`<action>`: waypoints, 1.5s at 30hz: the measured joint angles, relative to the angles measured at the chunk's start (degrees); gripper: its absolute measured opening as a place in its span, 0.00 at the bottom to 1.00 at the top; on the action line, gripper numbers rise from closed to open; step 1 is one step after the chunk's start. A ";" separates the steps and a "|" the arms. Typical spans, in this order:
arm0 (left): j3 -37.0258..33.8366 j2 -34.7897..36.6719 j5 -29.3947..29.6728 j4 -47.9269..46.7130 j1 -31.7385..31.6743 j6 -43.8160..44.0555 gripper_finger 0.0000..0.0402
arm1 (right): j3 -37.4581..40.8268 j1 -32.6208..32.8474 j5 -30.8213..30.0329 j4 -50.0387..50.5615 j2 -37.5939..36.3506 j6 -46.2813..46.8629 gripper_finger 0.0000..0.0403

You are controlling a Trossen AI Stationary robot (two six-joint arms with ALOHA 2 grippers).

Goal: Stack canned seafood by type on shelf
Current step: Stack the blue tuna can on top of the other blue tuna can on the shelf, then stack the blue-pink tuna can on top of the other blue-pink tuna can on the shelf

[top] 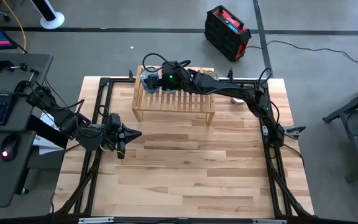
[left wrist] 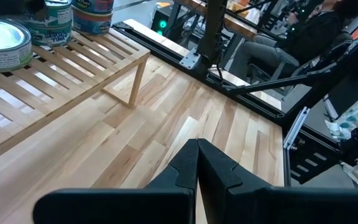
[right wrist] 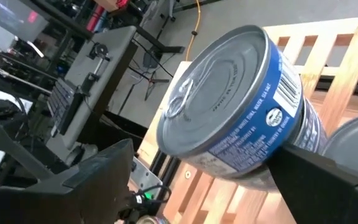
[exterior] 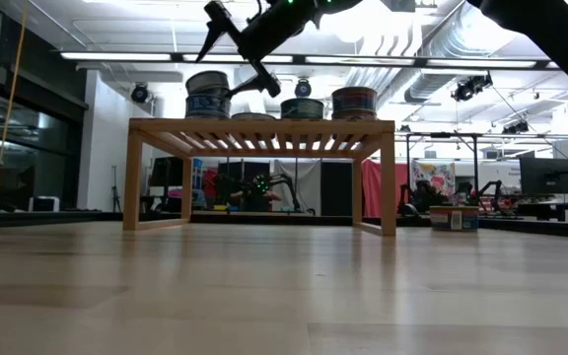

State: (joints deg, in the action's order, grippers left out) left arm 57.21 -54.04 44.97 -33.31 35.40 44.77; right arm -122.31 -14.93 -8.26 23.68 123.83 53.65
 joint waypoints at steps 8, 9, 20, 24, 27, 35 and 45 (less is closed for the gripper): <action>0.00 0.02 0.01 -0.45 -0.02 0.00 0.00 | -4.79 0.35 -3.75 8.19 -0.20 -0.30 0.88; 0.00 0.02 0.01 -0.46 -0.02 0.00 0.00 | -4.95 0.29 -3.75 9.36 -0.20 0.09 0.88; 0.00 0.00 0.01 -0.36 -0.02 1.07 0.00 | -5.17 0.73 -0.87 13.45 -3.55 -10.67 0.88; 0.00 0.00 0.01 -0.34 -0.02 1.07 0.00 | -5.23 2.37 1.65 23.13 -7.26 -18.21 0.88; 0.00 0.00 0.05 -0.27 -0.02 1.09 0.00 | -5.23 6.49 -1.38 35.76 -8.93 -22.82 0.88; 0.00 0.00 0.14 -0.14 -1.24 0.13 0.00 | 4.54 21.44 -6.83 62.27 -9.83 -19.54 0.88; 0.00 0.00 0.11 0.36 -2.01 0.81 0.00 | 43.89 37.35 6.71 55.36 -26.41 0.55 0.88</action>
State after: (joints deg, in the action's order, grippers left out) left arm 57.21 -54.04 45.08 -32.95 33.39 45.58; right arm -78.42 22.42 -1.55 79.04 97.42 54.20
